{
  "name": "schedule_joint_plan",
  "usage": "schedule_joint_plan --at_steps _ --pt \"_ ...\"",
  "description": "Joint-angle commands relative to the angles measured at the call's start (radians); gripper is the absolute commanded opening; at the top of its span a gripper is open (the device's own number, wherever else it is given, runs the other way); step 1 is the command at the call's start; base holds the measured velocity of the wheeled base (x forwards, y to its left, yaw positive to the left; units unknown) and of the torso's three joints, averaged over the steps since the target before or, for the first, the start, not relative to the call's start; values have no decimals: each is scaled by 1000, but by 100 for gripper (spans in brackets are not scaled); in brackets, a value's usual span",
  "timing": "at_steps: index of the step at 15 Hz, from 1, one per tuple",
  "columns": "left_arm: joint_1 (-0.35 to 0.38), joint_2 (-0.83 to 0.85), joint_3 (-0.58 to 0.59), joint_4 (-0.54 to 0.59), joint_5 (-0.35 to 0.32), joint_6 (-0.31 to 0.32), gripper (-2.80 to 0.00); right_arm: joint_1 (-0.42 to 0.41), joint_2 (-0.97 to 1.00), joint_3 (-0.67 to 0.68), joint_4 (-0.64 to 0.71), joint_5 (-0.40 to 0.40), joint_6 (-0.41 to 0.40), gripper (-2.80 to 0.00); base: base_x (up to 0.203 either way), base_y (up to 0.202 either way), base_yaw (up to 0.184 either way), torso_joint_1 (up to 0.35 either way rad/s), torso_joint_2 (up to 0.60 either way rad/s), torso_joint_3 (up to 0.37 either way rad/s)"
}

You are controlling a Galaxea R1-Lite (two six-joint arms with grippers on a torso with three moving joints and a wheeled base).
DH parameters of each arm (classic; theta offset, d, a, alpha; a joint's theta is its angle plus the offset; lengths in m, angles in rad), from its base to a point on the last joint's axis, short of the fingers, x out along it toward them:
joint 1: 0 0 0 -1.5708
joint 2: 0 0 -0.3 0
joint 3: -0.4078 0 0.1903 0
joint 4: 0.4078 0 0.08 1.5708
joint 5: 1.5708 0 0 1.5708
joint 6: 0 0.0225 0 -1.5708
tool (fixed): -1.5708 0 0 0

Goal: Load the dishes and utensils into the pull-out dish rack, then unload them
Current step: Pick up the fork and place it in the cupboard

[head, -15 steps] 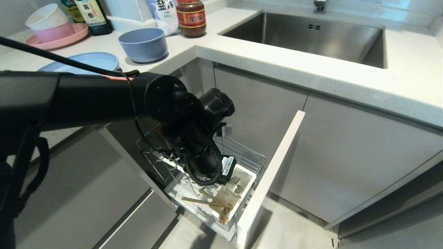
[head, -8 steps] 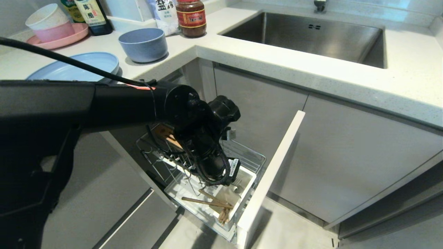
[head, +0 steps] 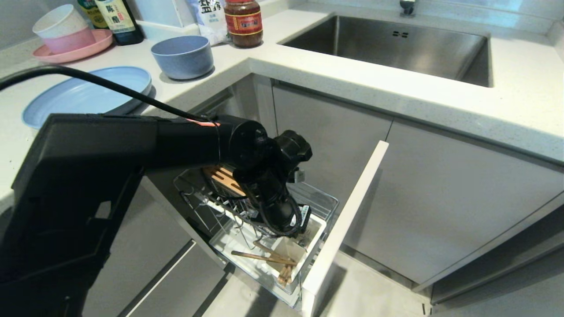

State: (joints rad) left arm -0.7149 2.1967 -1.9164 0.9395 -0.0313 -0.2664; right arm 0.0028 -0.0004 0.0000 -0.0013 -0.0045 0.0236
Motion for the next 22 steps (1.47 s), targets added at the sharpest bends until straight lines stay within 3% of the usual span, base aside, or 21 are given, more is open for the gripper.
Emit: schedule_joint_plan --at_steps 1,14,15,16,22 --pt "0 26 -2 0 -1 -2 -280 0 -4 2 0 0 0 -280 0 0 0 0 0 0" --pt "15 49 -12 -18 1 -1 -280 0 -4 2 0 0 0 -280 0 0 0 0 0 0" --pt "15 49 -12 -18 1 -1 -149 0 -4 2 0 0 1 -280 0 0 0 0 0 0" --pt "15 49 -12 -18 1 -1 0 0 -4 2 0 0 0 -280 0 0 0 0 0 0" --pt "14 44 -12 -18 2 -1 0 0 -4 2 0 0 0 -280 0 0 0 0 0 0"
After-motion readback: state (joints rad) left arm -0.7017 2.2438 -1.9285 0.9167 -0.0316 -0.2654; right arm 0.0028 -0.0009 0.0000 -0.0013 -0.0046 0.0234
